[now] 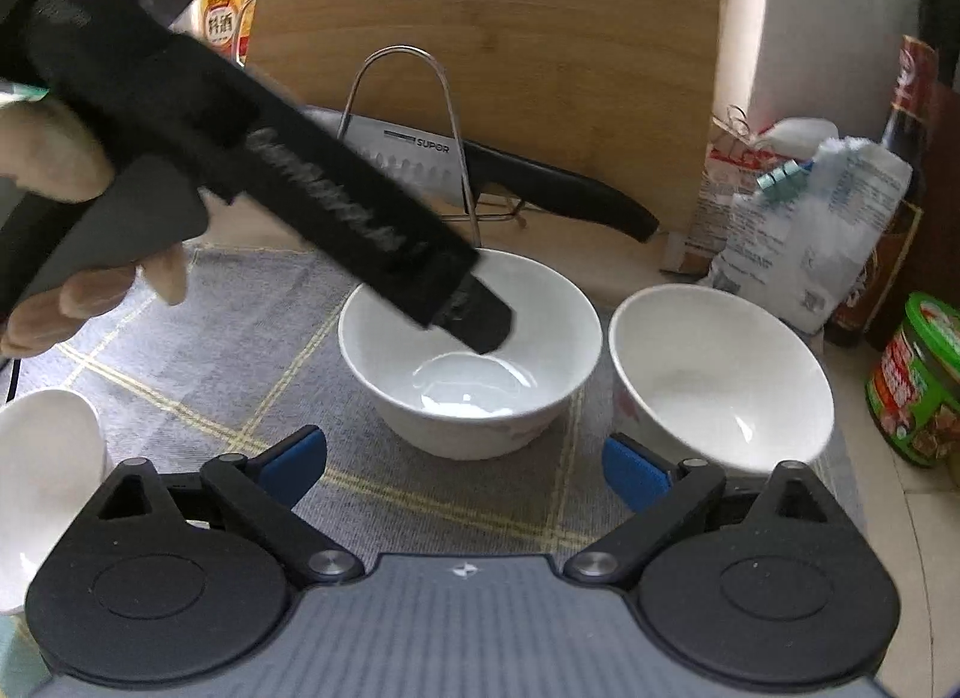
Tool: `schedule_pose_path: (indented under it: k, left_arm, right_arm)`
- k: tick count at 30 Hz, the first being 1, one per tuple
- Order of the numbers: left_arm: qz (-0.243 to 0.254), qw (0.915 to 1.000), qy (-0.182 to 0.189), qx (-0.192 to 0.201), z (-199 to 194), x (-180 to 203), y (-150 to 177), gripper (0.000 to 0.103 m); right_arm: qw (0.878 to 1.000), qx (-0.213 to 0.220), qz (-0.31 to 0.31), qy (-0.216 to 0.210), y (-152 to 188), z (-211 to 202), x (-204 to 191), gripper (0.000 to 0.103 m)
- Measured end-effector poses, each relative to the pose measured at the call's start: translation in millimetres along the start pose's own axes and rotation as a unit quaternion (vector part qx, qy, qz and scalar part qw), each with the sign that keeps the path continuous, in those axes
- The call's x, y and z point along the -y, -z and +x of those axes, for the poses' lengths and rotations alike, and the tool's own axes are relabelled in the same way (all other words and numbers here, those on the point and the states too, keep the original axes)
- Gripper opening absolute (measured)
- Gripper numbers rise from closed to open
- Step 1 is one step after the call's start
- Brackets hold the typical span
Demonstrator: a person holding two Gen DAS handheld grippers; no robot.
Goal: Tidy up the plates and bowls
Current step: 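Move the left tool to the plain white bowl and close on its rim, then lift the plain white bowl with the left tool and carry it to the placed bowl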
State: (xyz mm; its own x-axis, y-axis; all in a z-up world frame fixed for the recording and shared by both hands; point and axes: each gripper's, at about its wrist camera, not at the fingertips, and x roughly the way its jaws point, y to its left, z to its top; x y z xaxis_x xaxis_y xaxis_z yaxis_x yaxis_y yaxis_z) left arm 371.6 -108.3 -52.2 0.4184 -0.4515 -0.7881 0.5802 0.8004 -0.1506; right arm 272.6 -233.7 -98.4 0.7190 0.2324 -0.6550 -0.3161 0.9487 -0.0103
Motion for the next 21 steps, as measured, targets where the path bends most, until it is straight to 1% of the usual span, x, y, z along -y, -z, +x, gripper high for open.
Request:
schedule_pose_path:
  k: [2, 7, 10, 16, 21]
  left_arm:
    - [-0.003, 1.0000, 0.005, -0.005, 4.5, -2.1, -2.0, 0.083]
    - [-0.003, 0.9999, 0.011, -0.012, 13.1, -5.3, -4.4, 0.082]
    - [-0.003, 0.9997, 0.019, -0.018, 18.7, -6.1, -6.1, 0.072]
    - [-0.006, 0.9994, 0.026, -0.021, 25.1, -9.4, -7.5, 0.067]
    - [-0.006, 0.9992, 0.034, -0.020, 25.3, -10.7, -6.4, 0.066]
  right_arm:
    - [1.000, 0.001, -0.005, 0.001, -1.9, 1.9, -1.7, 0.095]
    - [1.000, -0.002, -0.003, -0.003, -7.2, 11.6, -0.8, 0.091]
    - [1.000, 0.000, 0.001, -0.005, -9.3, 14.5, 1.2, 0.089]
    - [1.000, 0.003, 0.007, -0.008, -12.7, 17.9, 4.0, 0.087]
    - [1.000, 0.004, 0.007, -0.009, -13.3, 19.0, 4.2, 0.087]
